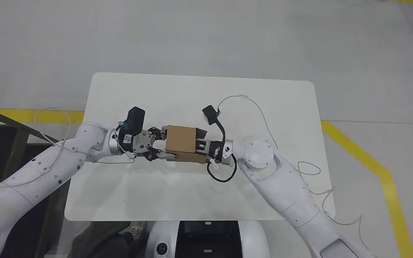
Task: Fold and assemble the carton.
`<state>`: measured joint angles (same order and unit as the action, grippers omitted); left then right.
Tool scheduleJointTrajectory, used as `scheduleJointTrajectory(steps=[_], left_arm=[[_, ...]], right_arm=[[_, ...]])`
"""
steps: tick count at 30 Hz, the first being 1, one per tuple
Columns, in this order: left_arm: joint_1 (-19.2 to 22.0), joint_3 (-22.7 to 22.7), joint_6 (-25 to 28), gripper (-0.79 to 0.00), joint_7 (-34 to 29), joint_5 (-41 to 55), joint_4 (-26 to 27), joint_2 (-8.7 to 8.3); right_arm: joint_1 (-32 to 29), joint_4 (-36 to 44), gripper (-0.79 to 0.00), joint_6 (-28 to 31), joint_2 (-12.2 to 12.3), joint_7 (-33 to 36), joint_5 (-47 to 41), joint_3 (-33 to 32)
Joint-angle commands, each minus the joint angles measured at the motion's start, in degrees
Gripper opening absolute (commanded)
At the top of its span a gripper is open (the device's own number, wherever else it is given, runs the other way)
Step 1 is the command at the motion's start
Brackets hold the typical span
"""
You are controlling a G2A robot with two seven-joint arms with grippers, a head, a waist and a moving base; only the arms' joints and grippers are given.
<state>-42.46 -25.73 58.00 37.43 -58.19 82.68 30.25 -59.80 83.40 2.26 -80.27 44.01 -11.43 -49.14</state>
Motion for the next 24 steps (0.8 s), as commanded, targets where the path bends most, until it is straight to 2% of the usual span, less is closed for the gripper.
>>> scheduleJointTrajectory(steps=[1, 7, 24], left_arm=[[0.2, 0.2, 0.0, -0.345, 0.5, -0.2, 0.0, -0.14], [0.4, 0.7, 0.0, -0.394, 2.4, -0.6, -0.2, -0.67], [0.7, 1.1, 0.0, -0.413, 8.9, -0.5, -1.9, -2.29]], right_arm=[[-0.1, 0.1, -0.57, 0.0, 0.0, 0.0, -0.1, -0.2], [-0.9, 0.5, -0.563, 0.4, 0.4, 0.1, -0.4, -1.3], [-5.9, 4.7, -0.526, 2.3, 2.2, -1.1, -1.4, -7.9]])
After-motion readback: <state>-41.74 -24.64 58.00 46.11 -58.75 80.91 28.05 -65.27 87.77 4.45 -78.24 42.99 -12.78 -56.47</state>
